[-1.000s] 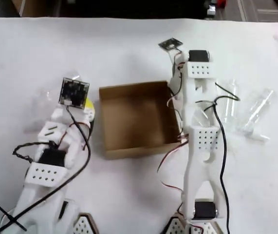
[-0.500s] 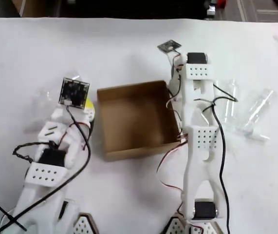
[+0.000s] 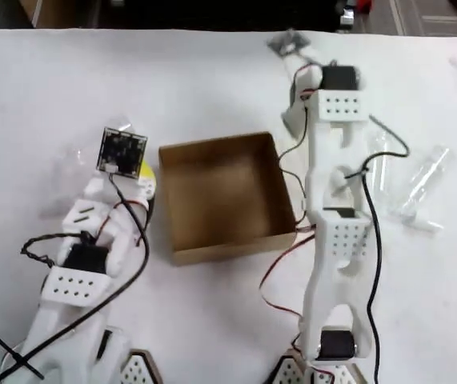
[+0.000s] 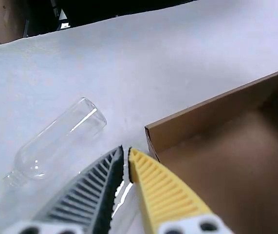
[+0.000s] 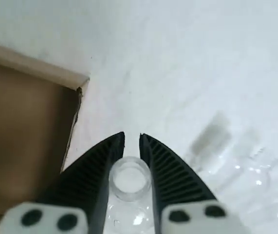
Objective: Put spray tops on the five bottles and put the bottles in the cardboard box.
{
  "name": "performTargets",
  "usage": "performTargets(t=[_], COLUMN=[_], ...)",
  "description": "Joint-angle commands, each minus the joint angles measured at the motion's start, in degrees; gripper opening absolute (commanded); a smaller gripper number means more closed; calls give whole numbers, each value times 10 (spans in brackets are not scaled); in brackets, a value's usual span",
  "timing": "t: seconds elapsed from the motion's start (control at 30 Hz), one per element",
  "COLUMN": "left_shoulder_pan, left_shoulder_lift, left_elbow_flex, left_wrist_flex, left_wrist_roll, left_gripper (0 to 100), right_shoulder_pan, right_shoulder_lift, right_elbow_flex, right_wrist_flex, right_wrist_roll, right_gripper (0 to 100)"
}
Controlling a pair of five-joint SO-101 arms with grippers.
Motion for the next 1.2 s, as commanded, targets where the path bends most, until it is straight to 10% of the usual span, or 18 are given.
performTargets(t=[0.0,0.3,0.6,1.17], left_shoulder_pan=[-5,61,131,238], left_shoulder_lift=[-16,-22,-80,-309], left_elbow_flex=[-2,-8,-85,30], left_wrist_flex=[-17,16,195,185], left_wrist_roll=[1,1,4,38], left_gripper=[24,130,185,222], right_shoulder_pan=[17,35,-95,-233], right_shoulder_lift=[-145,-374,-587,-996], right_elbow_flex=[-7,16,251,958], right_wrist_flex=[17,21,-15,-465], right_wrist_roll=[-13,-165,-228,-254], right_gripper=[15,15,16,15])
